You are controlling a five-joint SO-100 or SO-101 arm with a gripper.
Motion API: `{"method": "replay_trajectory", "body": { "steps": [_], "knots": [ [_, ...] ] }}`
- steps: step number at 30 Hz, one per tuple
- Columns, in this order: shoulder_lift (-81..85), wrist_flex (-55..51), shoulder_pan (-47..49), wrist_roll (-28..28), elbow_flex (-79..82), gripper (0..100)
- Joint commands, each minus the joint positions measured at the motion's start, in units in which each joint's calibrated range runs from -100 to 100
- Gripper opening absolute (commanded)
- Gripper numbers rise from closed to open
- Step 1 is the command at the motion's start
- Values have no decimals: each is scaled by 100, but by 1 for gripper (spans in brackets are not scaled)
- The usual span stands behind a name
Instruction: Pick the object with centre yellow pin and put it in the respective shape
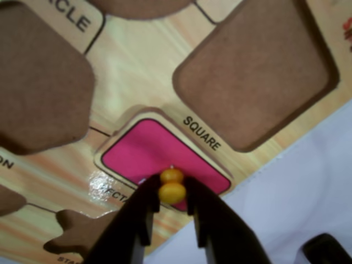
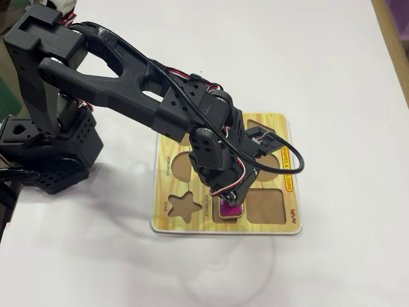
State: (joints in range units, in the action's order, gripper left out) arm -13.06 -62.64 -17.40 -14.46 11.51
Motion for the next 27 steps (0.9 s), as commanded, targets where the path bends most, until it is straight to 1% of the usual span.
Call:
{"method": "replay_trajectory", "body": {
  "steps": [1,27],
  "knots": [
    [51,6,60,-108,-207,1],
    [51,58,-116,-50,-9,1]
  ]
}}
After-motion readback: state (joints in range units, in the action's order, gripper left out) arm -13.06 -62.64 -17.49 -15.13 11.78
